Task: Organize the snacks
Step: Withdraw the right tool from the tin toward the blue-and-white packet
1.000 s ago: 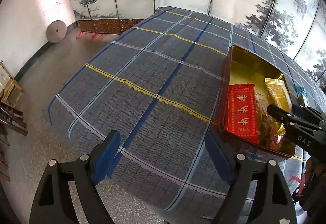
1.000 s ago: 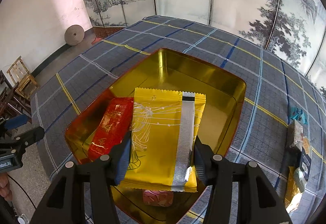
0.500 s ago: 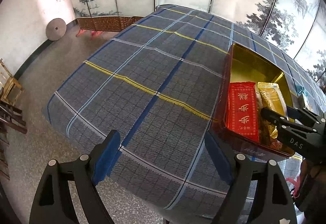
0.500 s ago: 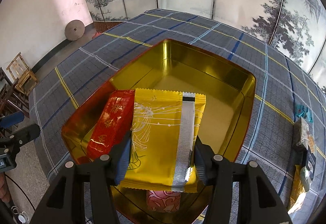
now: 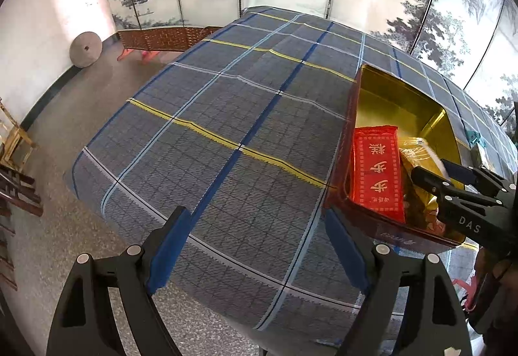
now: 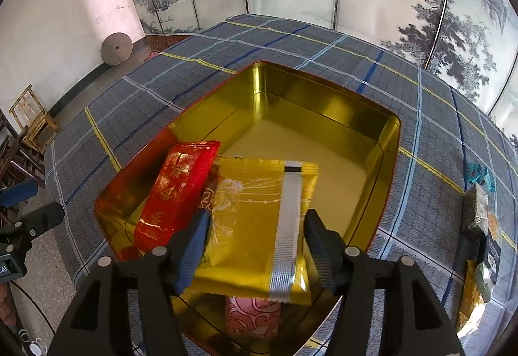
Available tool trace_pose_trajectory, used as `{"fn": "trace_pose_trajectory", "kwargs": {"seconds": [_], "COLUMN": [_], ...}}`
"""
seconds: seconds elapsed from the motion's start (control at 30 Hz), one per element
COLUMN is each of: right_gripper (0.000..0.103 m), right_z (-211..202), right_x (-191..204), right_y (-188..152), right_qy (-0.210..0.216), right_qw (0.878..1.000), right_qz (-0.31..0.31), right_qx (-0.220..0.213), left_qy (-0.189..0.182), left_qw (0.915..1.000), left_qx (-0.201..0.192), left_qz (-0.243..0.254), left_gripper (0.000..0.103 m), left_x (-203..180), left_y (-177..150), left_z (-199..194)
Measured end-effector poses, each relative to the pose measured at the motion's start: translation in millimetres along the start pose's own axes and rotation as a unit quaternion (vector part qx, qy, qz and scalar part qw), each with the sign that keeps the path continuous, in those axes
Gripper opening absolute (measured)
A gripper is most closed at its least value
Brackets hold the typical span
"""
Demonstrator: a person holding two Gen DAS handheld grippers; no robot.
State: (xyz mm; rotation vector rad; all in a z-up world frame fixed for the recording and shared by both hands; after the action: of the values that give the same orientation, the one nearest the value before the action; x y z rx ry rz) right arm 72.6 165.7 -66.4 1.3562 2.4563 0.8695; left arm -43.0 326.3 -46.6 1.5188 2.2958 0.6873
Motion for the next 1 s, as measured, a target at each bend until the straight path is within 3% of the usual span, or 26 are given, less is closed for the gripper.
{"fn": "trace_pose_trajectory", "kwargs": {"seconds": [0.43,0.6,0.77,0.87,1.0], "right_gripper": [0.062,0.062,0.062,0.062,0.062], "right_z": [-30.8,-46.0,-54.5,-51.9,-44.3], "right_x": [-29.8,-81.2,-155.8,-203.1,-242.5], "right_y": [6.2,10.8,5.7,-1.6,-13.2], "right_qy": [-0.002,-0.044,-0.122,-0.169,-0.195], "right_qw": [0.999,0.995,0.984,0.973,0.964], "right_qz": [0.033,0.07,0.124,0.156,0.179], "right_qx": [-0.035,-0.047,-0.036,-0.008,0.034], "left_qy": [-0.007,-0.014,-0.019,-0.022,-0.025], "left_qw": [0.9999,0.9997,0.9995,0.9993,0.9991], "left_qx": [-0.007,-0.01,-0.011,-0.01,-0.011], "left_qz": [0.008,0.016,0.023,0.027,0.031], "left_gripper": [0.082,0.082,0.082,0.082,0.082], "left_x": [-12.2,-22.5,-33.1,-39.3,-47.6], "left_y": [2.3,5.8,9.1,10.5,12.6], "left_z": [-4.3,-5.9,-5.7,-5.0,-5.3]}}
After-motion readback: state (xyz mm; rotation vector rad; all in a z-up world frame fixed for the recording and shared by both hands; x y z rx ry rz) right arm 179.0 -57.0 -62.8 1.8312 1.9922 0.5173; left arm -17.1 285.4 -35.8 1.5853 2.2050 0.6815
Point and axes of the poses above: each gripper's, at about its wrist camera, not at the fingertips, and z roughly the way its jaws point, x to its left, y to its top, the point moved 5 cm from there along z, roughly the way its jaws point, and after that the axes turned 4 degrees about z, right-handed, at the moved point
